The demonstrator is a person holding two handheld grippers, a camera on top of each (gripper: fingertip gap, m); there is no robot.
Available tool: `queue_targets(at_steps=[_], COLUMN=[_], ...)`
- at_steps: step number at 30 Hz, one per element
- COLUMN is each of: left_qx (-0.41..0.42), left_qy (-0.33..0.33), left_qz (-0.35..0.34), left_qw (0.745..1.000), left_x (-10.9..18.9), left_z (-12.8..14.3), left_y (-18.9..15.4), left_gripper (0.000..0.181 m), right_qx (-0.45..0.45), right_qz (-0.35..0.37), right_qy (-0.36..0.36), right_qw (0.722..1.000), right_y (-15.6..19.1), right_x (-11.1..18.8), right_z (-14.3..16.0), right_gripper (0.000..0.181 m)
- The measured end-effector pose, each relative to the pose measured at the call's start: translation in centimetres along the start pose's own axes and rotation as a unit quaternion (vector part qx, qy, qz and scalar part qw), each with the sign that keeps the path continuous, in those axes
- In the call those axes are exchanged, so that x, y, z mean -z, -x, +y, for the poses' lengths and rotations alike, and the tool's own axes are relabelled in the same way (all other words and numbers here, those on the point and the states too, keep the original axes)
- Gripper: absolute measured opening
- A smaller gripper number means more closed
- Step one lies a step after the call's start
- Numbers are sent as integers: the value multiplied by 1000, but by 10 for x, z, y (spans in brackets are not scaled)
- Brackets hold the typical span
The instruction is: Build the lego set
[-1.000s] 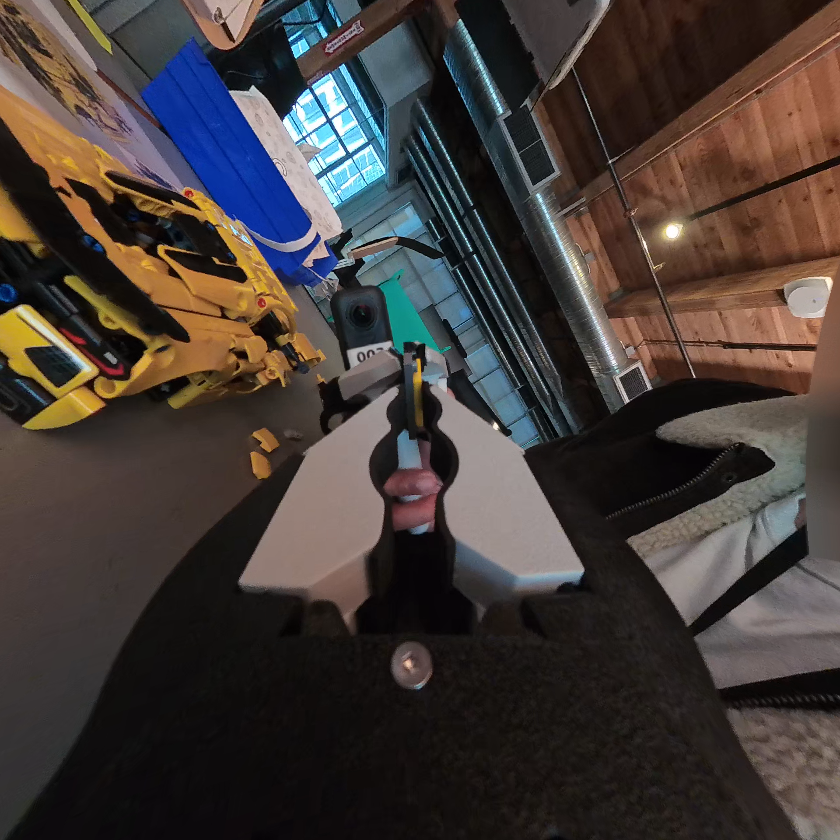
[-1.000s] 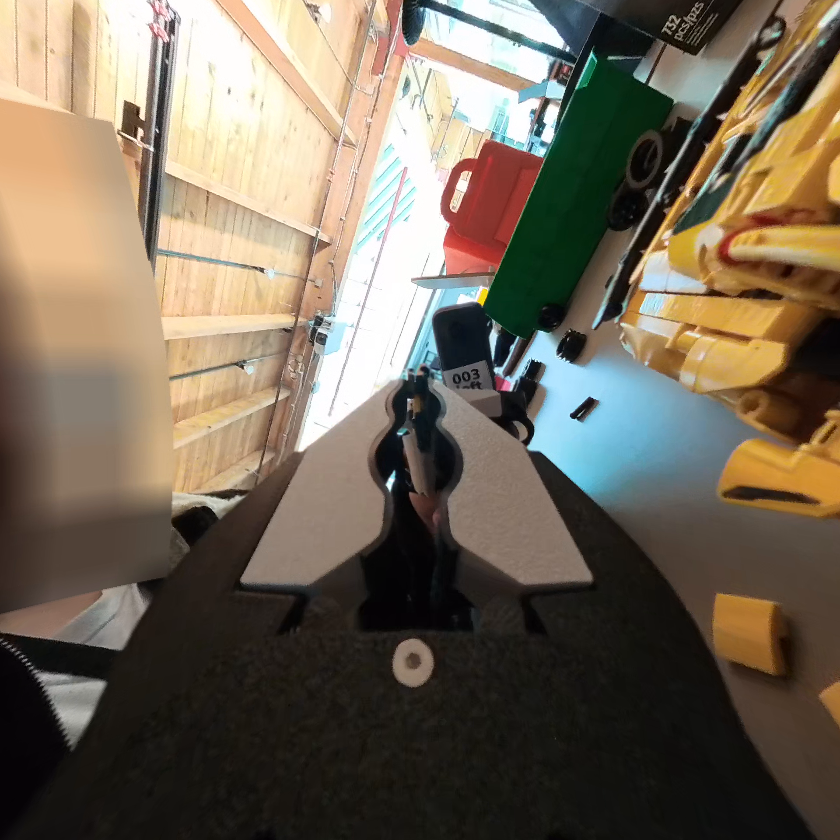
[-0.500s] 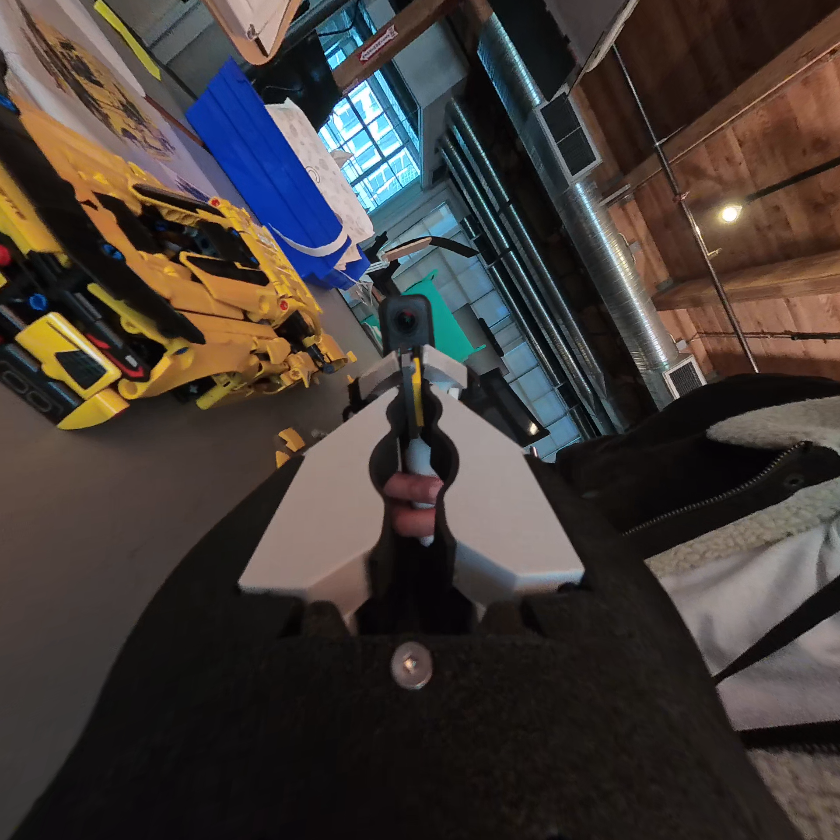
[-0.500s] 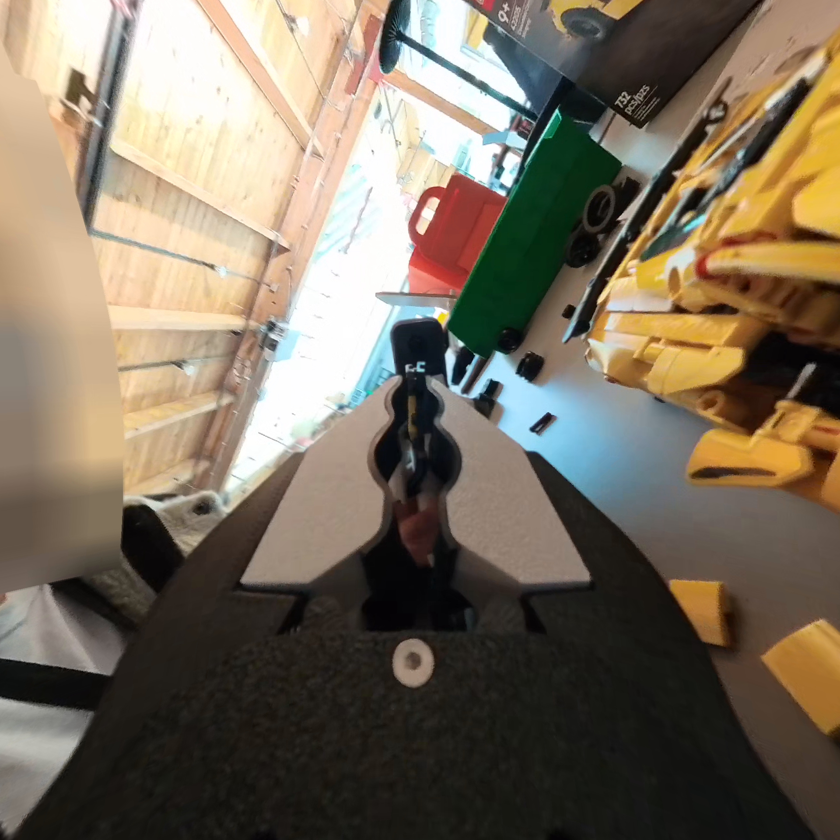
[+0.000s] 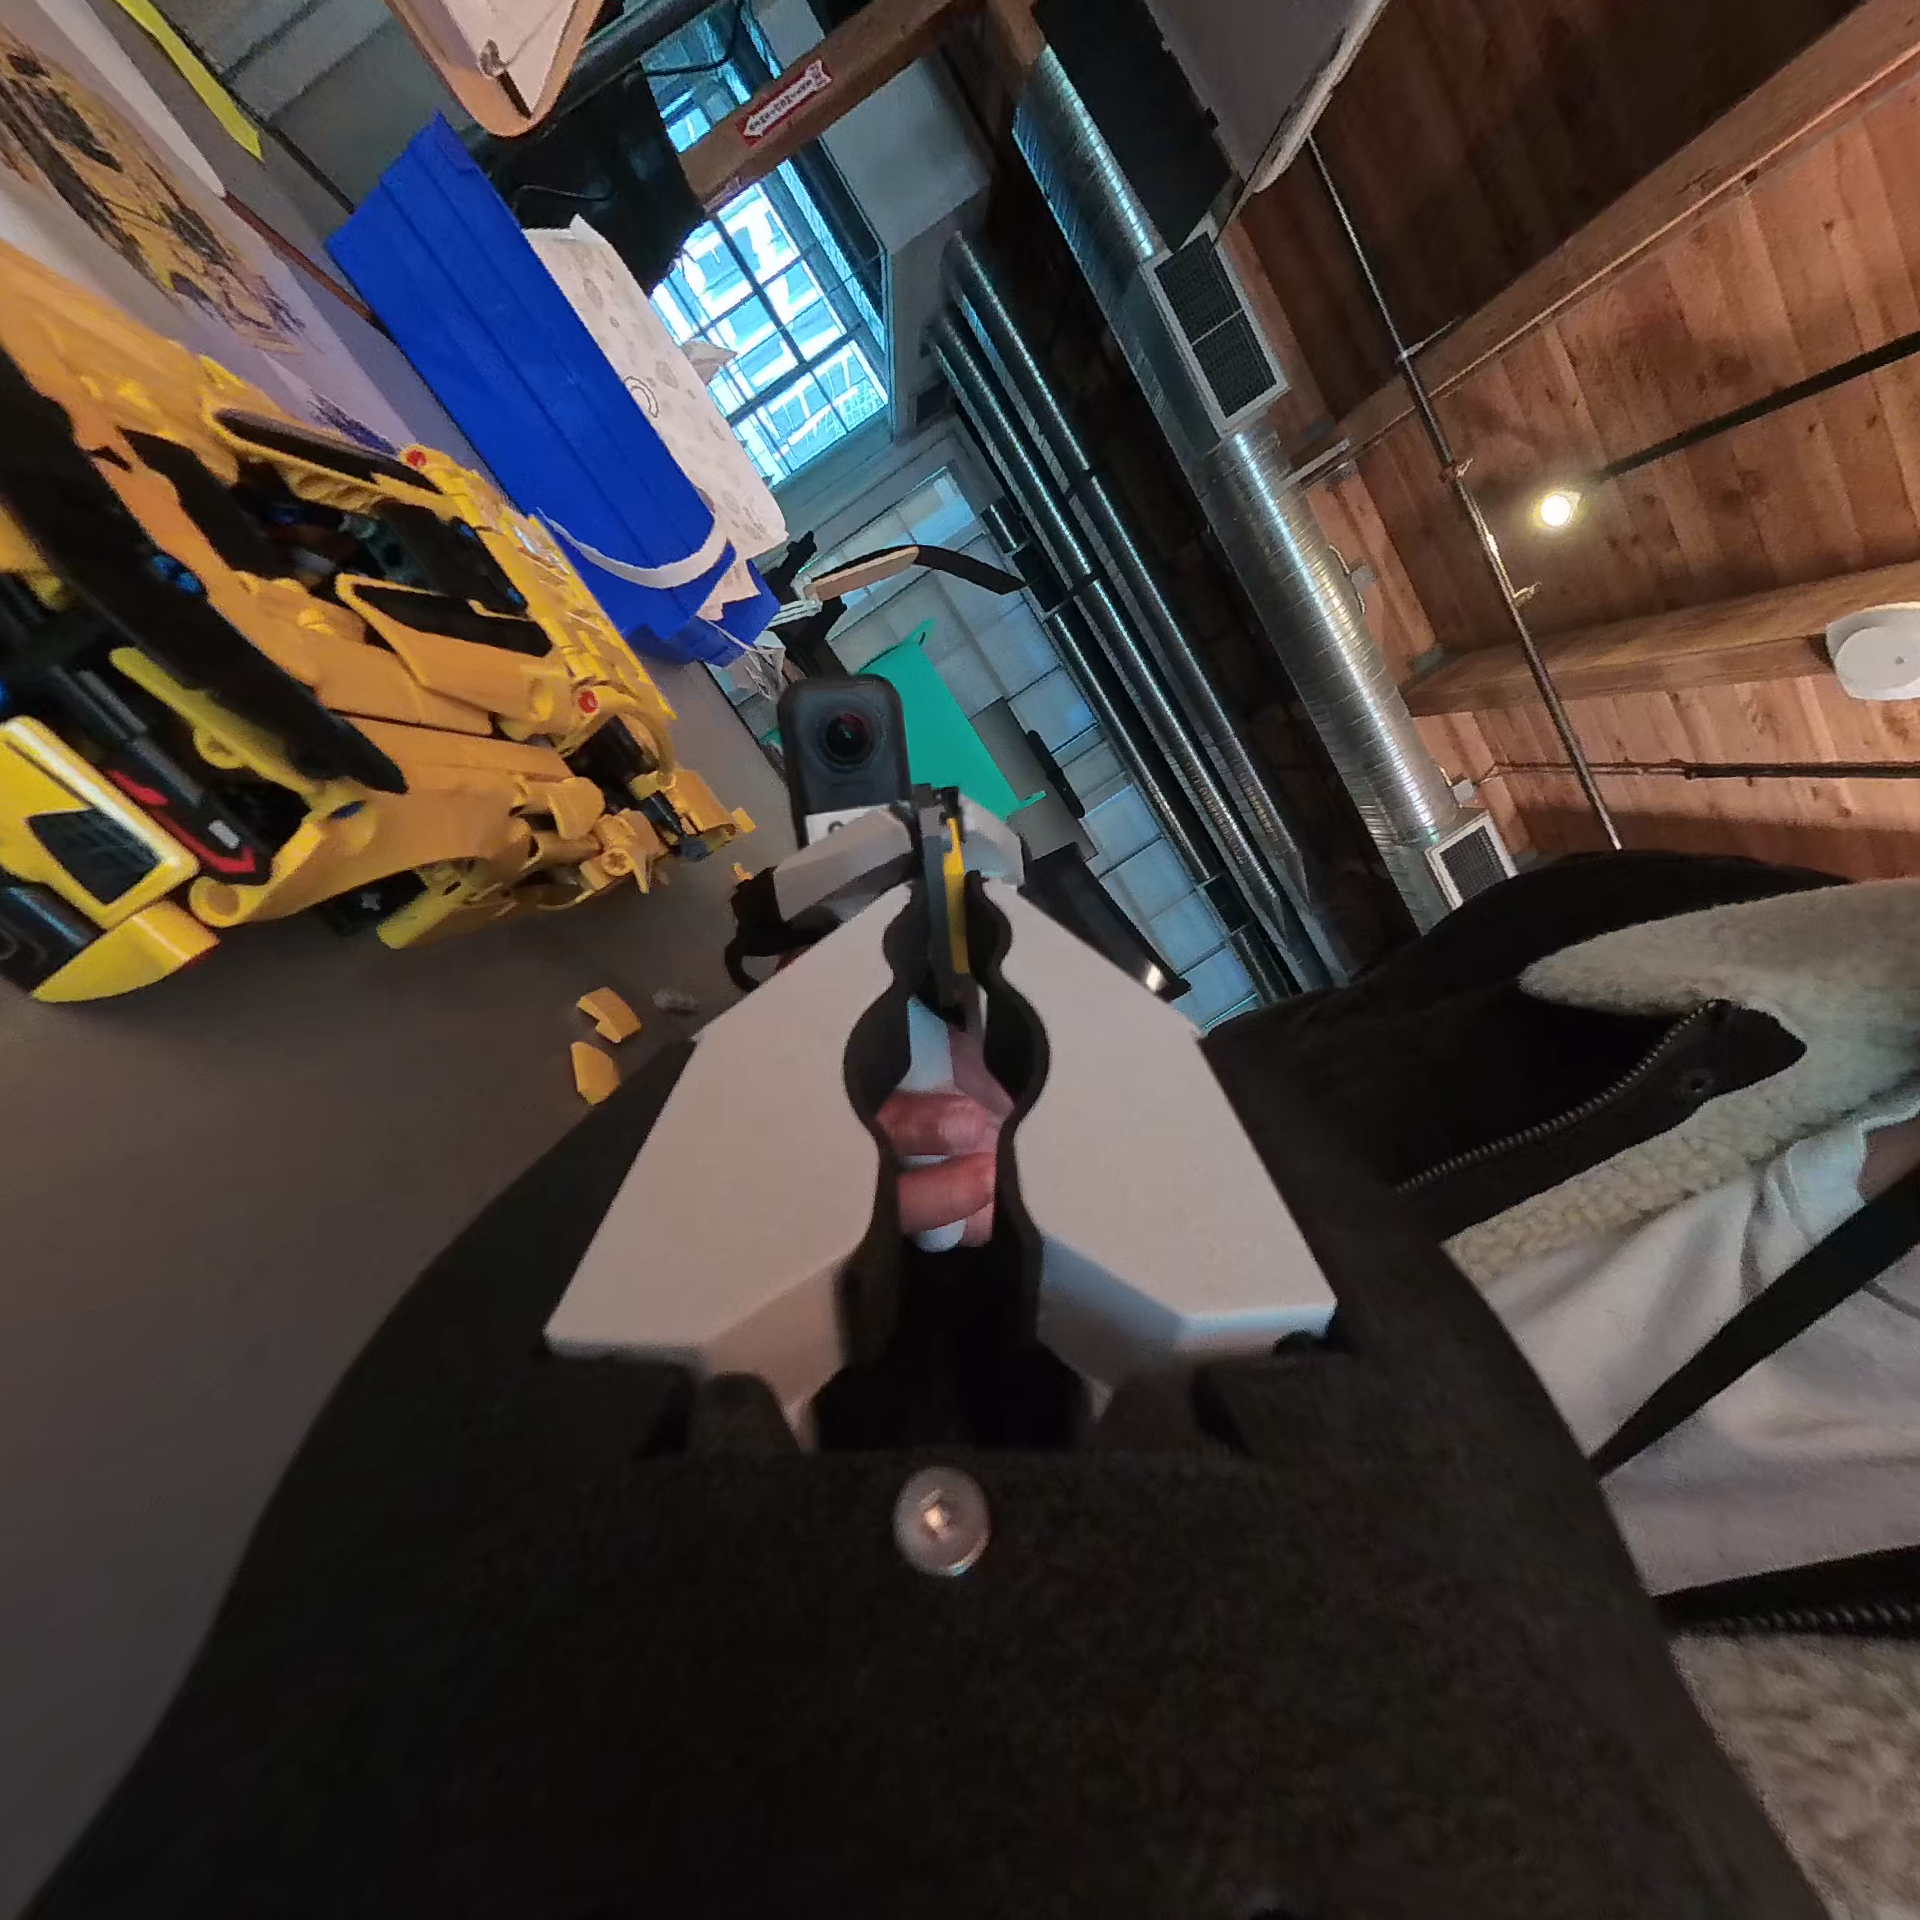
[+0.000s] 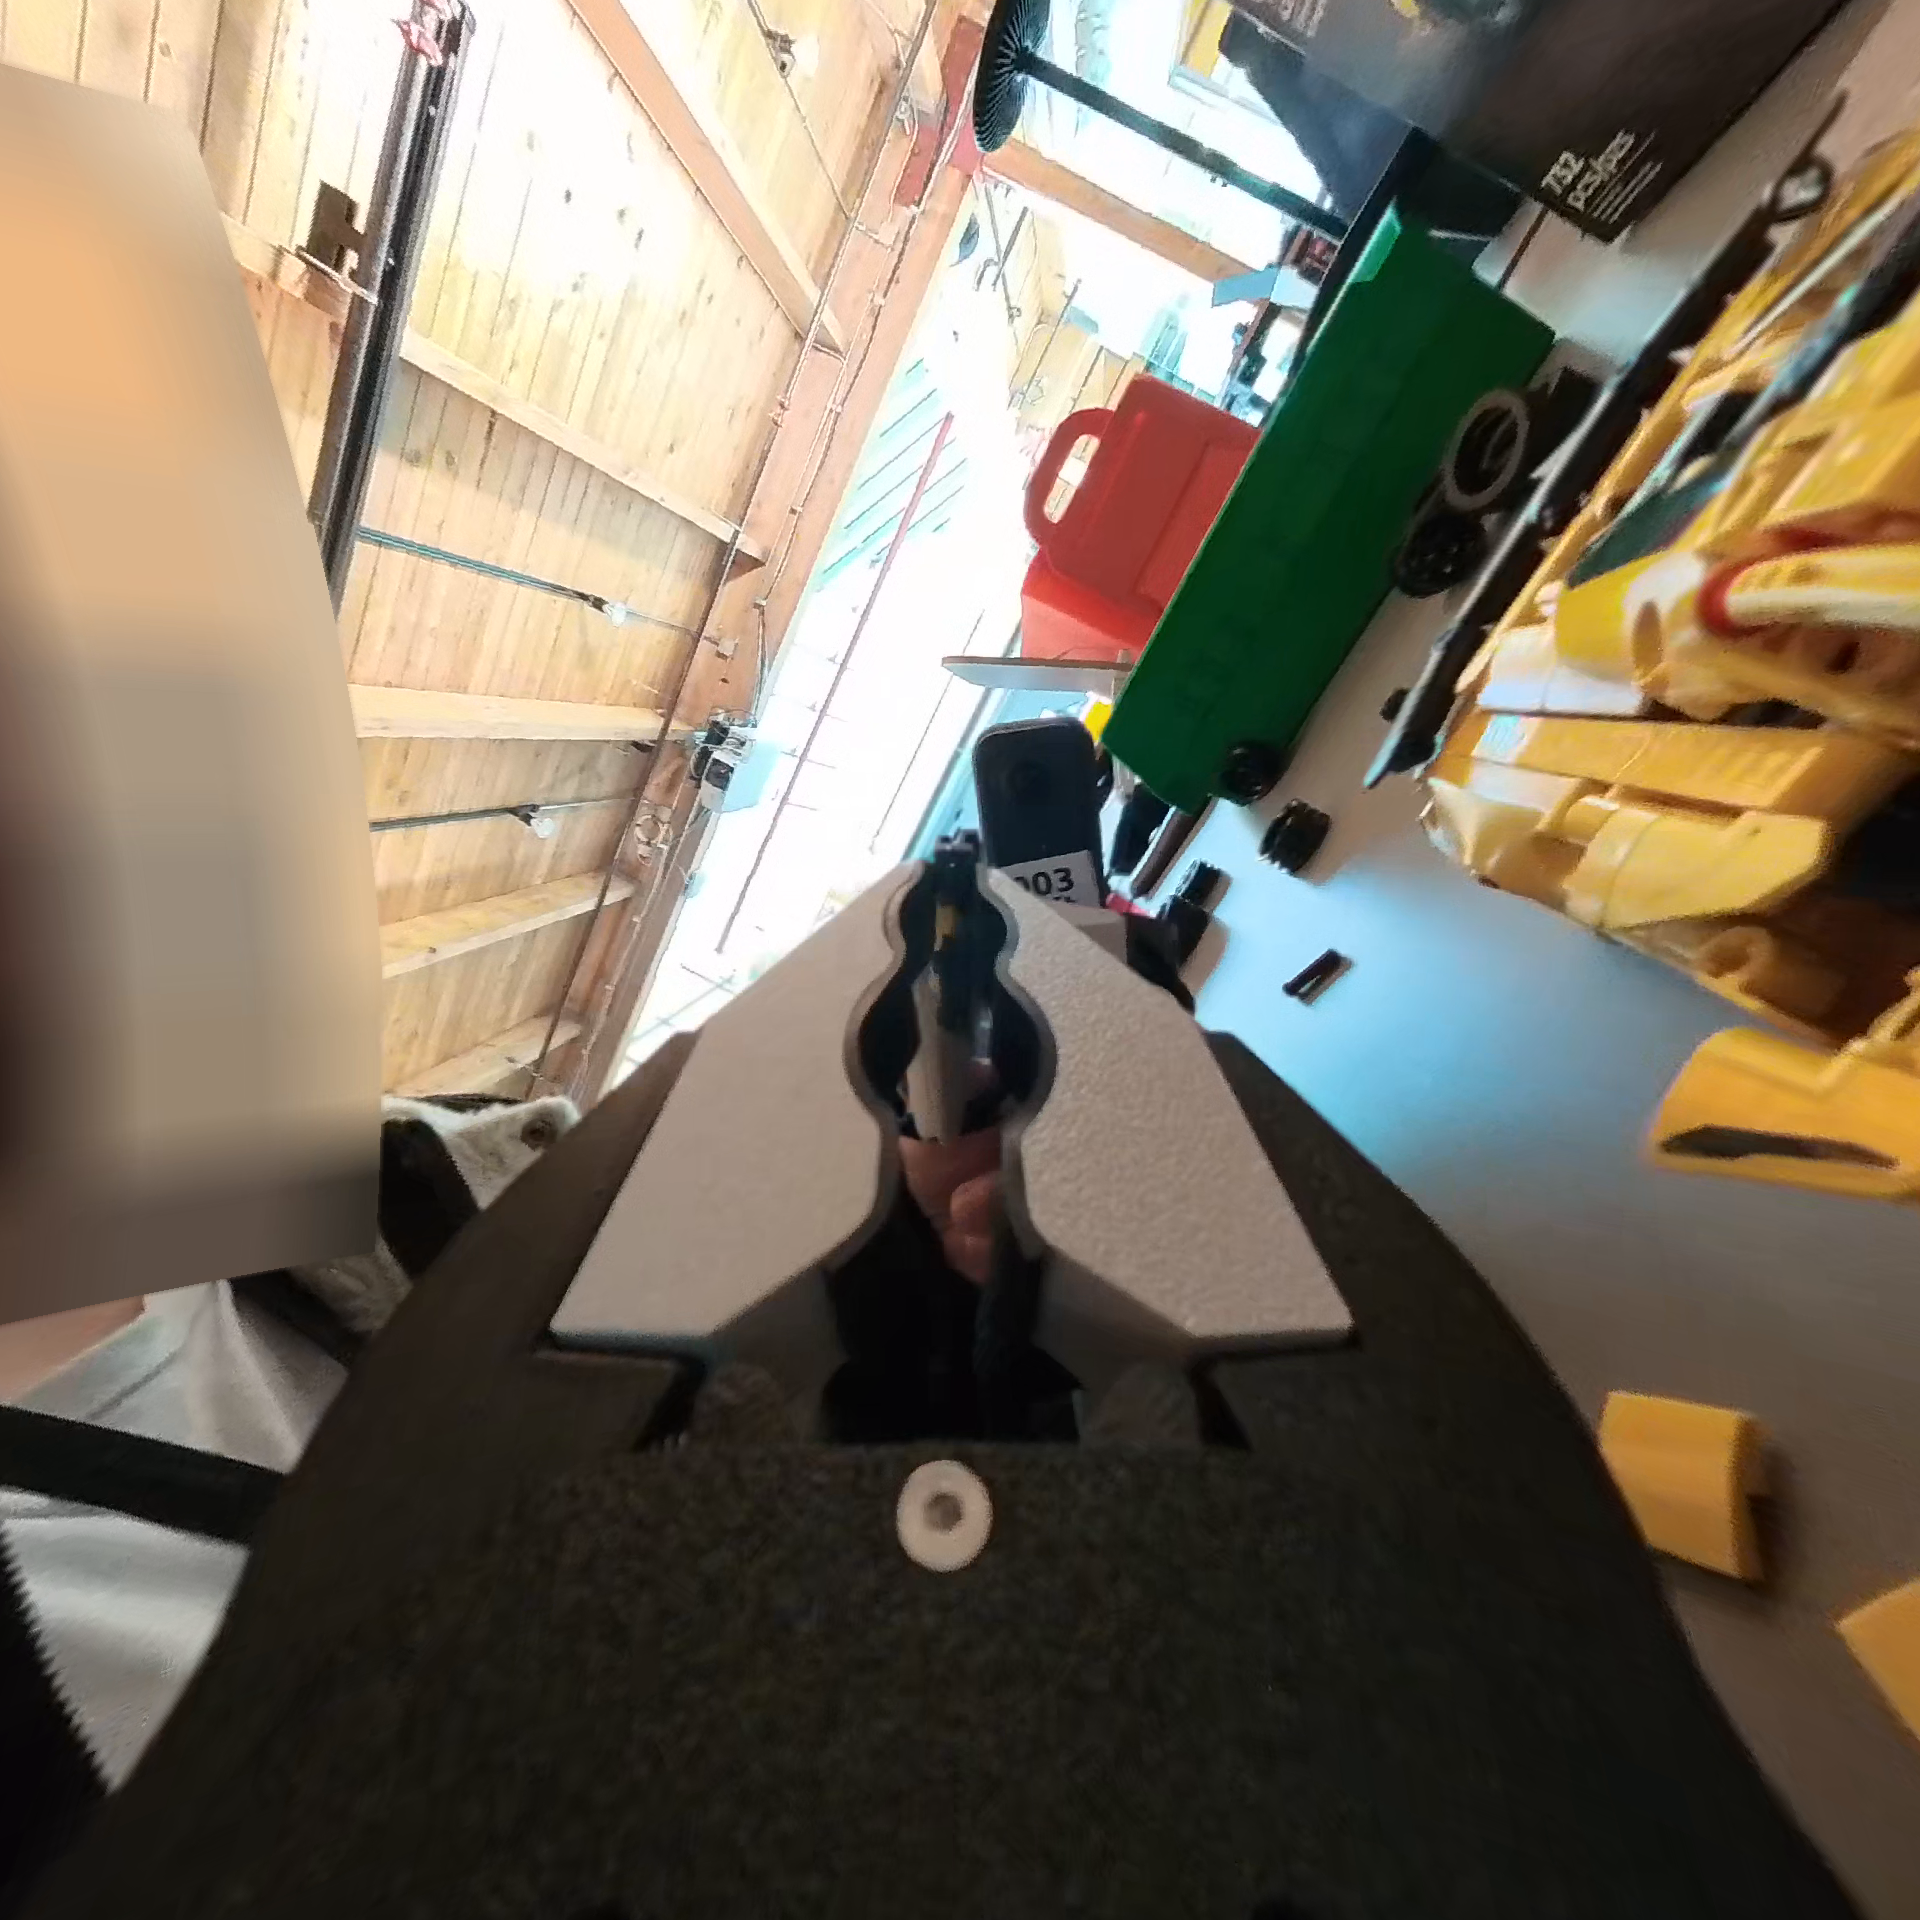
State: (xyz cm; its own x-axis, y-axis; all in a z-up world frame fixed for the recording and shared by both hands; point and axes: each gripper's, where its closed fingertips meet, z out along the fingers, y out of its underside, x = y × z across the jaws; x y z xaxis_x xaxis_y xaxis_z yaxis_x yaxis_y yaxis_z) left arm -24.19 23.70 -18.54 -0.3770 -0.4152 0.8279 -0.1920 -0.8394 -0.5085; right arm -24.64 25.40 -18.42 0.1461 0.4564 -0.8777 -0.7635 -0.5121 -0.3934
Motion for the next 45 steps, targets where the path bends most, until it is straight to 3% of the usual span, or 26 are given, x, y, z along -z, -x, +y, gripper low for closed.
queue_targets(at_steps=[6, 14, 22, 30, 37, 40, 45], left_qx=[-67, -52, -55, -40, -72, -67, -44], left_qy=[13, 13, 16, 49, 31, 34, 28], left_qz=[-26, 4, 10, -5, -29, -27, 13], left_qw=[997, 999, 998, 998, 997, 997, 999], left_x=[-4, -2, -2, -6, -6, -6, -5], left_z=[4, 3, 4, 15, 10, 10, 8], left_y=[-3, -11, -13, -6, -4, -4, -12], left_gripper=[6, 6, 6, 6, 7, 6, 6], right_qx=[-24, 42, 0, 38, -62, -33, 63], right_qz=[-16, 3, -12, 6, -11, -2, 31], right_qy=[-15, 29, 36, 140, 47, 50, 124], right_qw=[999, 999, 999, 989, 997, 998, 990], right_y=[3, 8, 9, 8, 4, 4, 11], right_x=[3, 2, 4, 15, 10, 10, 9], right_z=[1, 1, 5, 12, 6, 7, 7], right_gripper=[5, 10, 18, 5, 5, 4, 6])
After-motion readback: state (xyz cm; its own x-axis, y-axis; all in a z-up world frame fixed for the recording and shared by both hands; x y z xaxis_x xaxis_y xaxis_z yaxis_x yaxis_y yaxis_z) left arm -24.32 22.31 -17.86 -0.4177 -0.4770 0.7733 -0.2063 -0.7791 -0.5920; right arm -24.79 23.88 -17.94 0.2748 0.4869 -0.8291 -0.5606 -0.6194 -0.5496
